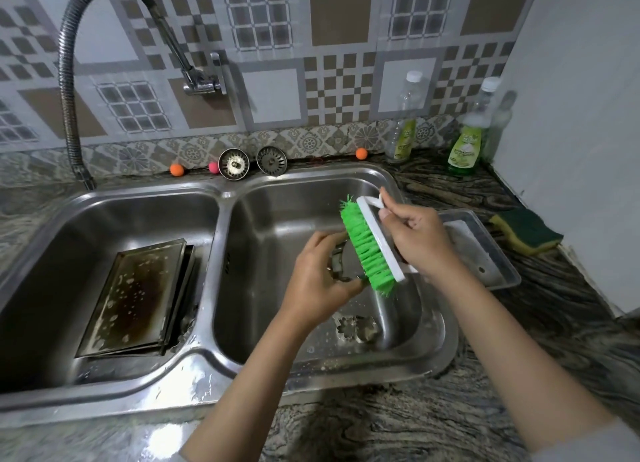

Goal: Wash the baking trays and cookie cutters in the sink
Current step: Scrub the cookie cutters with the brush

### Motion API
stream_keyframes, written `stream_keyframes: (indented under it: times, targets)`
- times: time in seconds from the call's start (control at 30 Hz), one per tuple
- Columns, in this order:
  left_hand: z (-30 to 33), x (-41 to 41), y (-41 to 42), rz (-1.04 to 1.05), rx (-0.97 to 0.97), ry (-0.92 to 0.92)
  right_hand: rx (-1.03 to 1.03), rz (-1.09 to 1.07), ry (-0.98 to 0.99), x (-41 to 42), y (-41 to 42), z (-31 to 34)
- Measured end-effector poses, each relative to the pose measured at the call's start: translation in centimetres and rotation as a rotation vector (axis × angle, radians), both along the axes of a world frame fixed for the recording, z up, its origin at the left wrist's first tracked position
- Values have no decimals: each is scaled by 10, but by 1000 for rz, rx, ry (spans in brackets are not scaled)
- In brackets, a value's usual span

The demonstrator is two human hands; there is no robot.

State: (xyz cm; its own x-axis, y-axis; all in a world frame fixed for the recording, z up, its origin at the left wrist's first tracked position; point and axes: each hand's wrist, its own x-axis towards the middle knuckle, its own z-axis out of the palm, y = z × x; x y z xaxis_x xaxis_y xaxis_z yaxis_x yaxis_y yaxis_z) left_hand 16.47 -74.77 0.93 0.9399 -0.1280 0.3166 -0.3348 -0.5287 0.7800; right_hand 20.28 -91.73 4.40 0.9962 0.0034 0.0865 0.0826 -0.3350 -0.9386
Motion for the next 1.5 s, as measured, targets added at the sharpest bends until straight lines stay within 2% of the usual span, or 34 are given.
stream_keyframes:
  times: [0.2, 0.33, 0.43, 0.57, 0.67, 0.77, 0.9, 1.07, 1.17, 1.3, 1.43, 1.5]
  targets:
    - [1, 13, 20, 160, 17, 40, -66, 47, 34, -14, 3, -12]
    - [-2, 2, 7, 38, 110, 26, -26, -13, 64, -3, 4, -6]
    - [-11, 0, 2, 21, 88, 37, -24, -27, 74, 7, 6, -1]
    - [-9, 15, 26, 135, -51, 71, -24, 39, 141, -9, 11, -13]
    - [-10, 21, 40, 168, -260, 118, 97, 47, 131, -22, 7, -19]
    - [-7, 20, 41, 85, -476, 221, 275, -67, 173, -18, -1, -17]
    - [-6, 14, 23, -75, -535, 225, 392, -117, 150, -4, 4, -7]
    - [-4, 18, 20, -149, -712, 262, 398, -57, 141, 2, 18, -5]
    - [-11, 22, 26, -160, -756, 305, 330, -32, 104, -1, 21, -11]
    - [-19, 19, 22, -168, -896, 459, 246, 46, 15, -4, 15, -13]
    - [-12, 25, 21, -141, -1125, 610, 197, 142, -72, -2, 11, -4]
    - [-7, 31, 20, -147, -1088, 644, 184, 127, -113, 8, 12, -1]
